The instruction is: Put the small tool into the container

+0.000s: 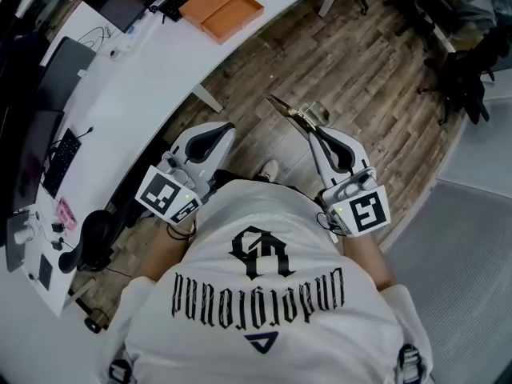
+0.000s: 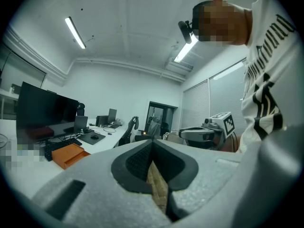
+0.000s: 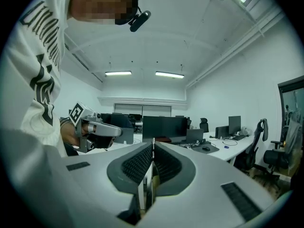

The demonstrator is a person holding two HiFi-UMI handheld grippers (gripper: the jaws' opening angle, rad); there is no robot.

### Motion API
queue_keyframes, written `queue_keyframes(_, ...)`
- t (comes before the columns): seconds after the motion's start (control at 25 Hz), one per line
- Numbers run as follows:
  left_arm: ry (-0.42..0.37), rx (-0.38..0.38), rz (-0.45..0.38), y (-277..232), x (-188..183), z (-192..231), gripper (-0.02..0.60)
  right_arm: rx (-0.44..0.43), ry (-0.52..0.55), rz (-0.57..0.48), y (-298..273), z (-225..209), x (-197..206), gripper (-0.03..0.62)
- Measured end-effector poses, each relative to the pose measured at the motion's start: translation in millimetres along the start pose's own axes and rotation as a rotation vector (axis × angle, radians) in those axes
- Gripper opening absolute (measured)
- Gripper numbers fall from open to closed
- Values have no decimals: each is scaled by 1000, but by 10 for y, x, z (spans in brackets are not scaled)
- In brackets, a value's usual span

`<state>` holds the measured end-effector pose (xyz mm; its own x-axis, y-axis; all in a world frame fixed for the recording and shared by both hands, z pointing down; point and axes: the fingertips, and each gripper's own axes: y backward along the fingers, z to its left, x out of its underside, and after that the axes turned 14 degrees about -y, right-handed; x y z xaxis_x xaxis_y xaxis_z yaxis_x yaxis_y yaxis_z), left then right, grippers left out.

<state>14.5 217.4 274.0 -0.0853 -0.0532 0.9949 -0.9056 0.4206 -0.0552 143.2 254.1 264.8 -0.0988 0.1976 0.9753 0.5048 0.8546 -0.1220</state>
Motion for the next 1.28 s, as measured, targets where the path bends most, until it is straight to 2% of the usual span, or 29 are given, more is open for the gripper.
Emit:
queue_keyframes(0.24,12,17,-1,-300,8,-22,13,15,4,-19,49,-283,-77,23)
queue_keyframes(0.6,19,43,-8,-516,64,115,14,43,-11,-15,-41,-474,-79,23)
queue_keyframes(0.96,31,33,-8,-674,75,506,14,40,-16,8,-388,-667,-111,23)
queue_keyframes(1.28,44,-2,9,-678,167,1072,14,15,-9,27,-914,-742,-153,23)
